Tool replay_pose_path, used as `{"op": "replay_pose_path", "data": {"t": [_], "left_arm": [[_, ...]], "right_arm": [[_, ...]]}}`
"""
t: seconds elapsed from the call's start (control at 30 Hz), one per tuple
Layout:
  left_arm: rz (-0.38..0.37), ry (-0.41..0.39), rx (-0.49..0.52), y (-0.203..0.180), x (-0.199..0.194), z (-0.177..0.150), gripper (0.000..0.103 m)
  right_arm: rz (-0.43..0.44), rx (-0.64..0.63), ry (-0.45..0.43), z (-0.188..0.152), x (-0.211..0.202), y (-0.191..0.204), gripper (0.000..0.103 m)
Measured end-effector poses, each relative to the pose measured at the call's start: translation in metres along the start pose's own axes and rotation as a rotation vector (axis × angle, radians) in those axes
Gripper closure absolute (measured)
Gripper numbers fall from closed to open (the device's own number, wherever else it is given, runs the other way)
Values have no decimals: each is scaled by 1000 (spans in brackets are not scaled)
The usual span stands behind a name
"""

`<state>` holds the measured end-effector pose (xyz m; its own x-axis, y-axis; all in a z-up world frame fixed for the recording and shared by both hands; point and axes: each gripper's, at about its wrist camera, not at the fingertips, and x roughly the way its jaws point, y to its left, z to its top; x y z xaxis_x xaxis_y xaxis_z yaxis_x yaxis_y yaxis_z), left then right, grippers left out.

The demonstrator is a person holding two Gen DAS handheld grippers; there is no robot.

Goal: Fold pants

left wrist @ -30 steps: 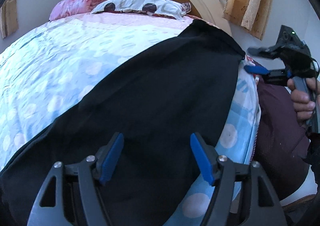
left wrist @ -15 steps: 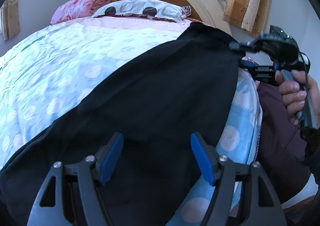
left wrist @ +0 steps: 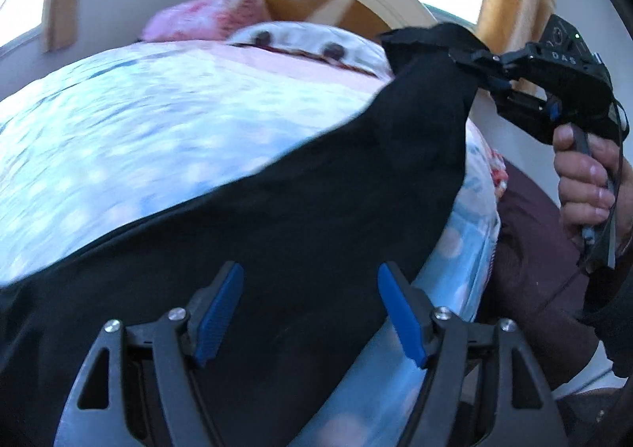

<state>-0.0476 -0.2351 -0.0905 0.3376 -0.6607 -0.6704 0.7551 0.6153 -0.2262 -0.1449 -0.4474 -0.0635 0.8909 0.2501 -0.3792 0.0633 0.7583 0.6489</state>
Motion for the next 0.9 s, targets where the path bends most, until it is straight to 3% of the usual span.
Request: {"op": "replay_pose_path", "data": {"t": [0.13,0.27,0.43,0.57,0.73,0.9], "left_arm": [[95,-41,-98,49,-45,-26,29],[163,-107,-203,87,-92,-50,29],[264,-167,-296,126,-144,-86,29],[344,-191,-376,151,-166,-110,29],[349,-188,-428,163,-171,-126,29],[338,-181,-430,163,-165,-128,29]], "right_arm": [[96,-92,94,-25,51,70,93],[204,-181,217,-70,105,141,93],[284,-255,370,-139,168,198,93],[266,-317,432,-177,201,217,93],[227,-350,494,-206,223,214,93],[132,-414,628,-234,239,209,88]]}}
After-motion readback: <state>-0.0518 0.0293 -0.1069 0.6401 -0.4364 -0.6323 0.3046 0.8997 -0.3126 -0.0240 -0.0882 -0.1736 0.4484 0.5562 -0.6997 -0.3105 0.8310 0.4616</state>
